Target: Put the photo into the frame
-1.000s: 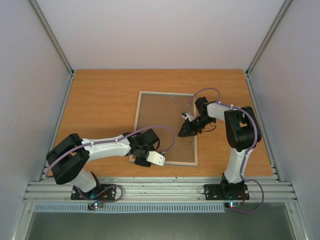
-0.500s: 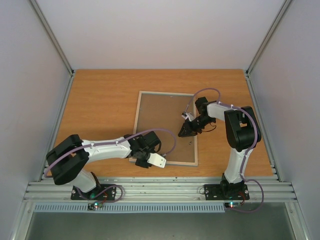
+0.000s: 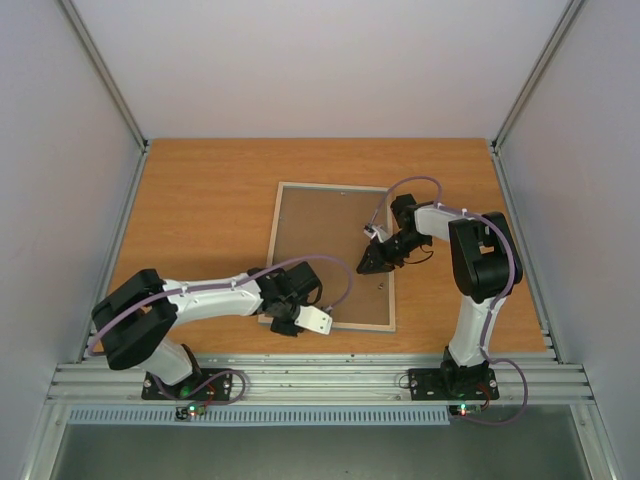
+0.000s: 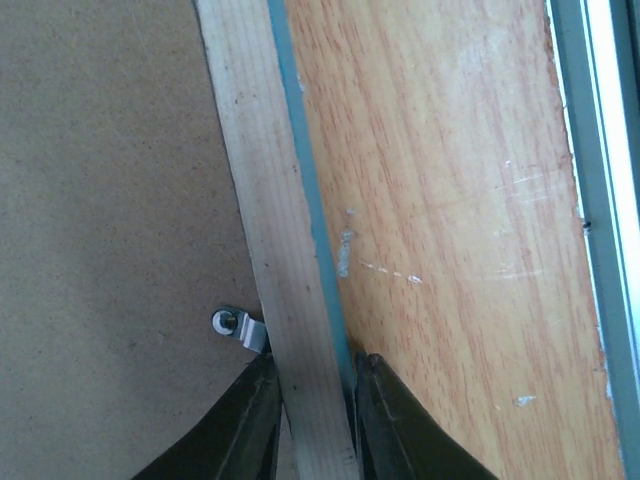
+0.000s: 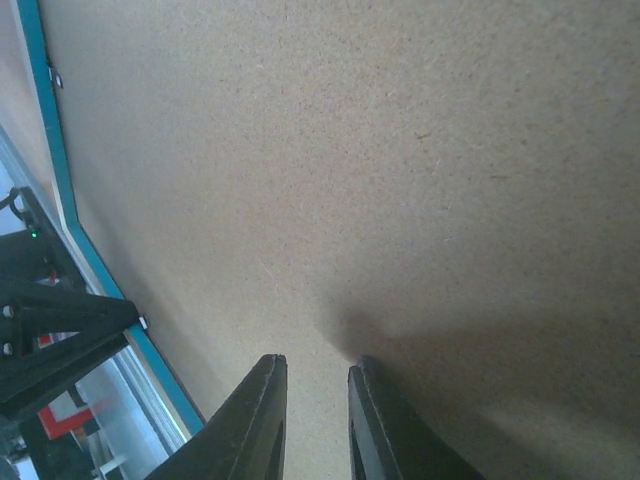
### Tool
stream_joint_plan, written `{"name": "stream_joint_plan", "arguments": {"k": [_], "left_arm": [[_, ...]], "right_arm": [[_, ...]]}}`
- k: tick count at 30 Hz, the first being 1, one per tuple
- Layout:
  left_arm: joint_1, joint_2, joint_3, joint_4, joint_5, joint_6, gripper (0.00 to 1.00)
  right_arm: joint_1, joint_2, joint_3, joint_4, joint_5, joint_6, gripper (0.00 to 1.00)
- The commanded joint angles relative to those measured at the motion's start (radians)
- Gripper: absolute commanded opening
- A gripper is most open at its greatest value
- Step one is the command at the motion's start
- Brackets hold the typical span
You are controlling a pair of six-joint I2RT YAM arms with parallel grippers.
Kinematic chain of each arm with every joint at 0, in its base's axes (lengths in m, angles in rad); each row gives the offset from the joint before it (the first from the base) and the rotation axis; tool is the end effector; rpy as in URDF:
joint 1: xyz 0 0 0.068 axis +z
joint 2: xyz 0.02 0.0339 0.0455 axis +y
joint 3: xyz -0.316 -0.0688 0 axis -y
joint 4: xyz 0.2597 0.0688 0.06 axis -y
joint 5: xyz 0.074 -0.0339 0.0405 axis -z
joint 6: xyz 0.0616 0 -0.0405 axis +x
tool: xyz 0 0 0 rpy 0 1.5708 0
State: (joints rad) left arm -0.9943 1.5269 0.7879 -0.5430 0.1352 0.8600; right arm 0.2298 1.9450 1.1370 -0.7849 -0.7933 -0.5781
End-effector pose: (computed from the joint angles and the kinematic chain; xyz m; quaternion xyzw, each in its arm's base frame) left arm 0.1440 -0.2367 0.1692 0.7956 0.5847 -0.0763 0.1388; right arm 0.3364 0.1238 0.1442 -0.3586 0.8498 0.3822 0.0569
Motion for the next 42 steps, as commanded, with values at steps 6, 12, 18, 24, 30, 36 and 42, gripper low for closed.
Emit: {"name": "stream_joint_plan", "arguments": {"k": [6, 12, 18, 24, 30, 36, 42], "left_arm": [[0.064, -0.007, 0.157, -0.151, 0.130, -0.173, 0.31], [0.083, 0.072, 0.315, -0.148, 0.143, -0.215, 0.35], [0.095, 0.193, 0.423, -0.043, 0.106, -0.326, 0.31], [0.095, 0.303, 0.460, 0.055, 0.043, -0.397, 0.29], [0.102, 0.336, 0.415, 0.138, -0.076, -0.391, 0.26], [0.117, 0.288, 0.330, 0.183, -0.084, -0.358, 0.25], [0.091, 0.276, 0.256, 0.202, -0.107, -0.281, 0.25]], "right_arm": [[-0.005, -0.124, 0.054, -0.044, -0.006, -0.033, 0.21], [-0.044, -0.215, 0.081, -0.157, 0.058, -0.104, 0.21], [-0.108, -0.391, -0.009, -0.162, 0.245, -0.160, 0.44], [-0.107, -0.503, -0.127, -0.168, 0.453, -0.282, 0.64], [-0.093, -0.515, -0.177, -0.176, 0.501, -0.284, 0.80], [-0.023, -0.449, -0.180, -0.159, 0.519, -0.226, 0.82], [0.015, -0.369, -0.163, -0.120, 0.517, -0.153, 0.80]]}}
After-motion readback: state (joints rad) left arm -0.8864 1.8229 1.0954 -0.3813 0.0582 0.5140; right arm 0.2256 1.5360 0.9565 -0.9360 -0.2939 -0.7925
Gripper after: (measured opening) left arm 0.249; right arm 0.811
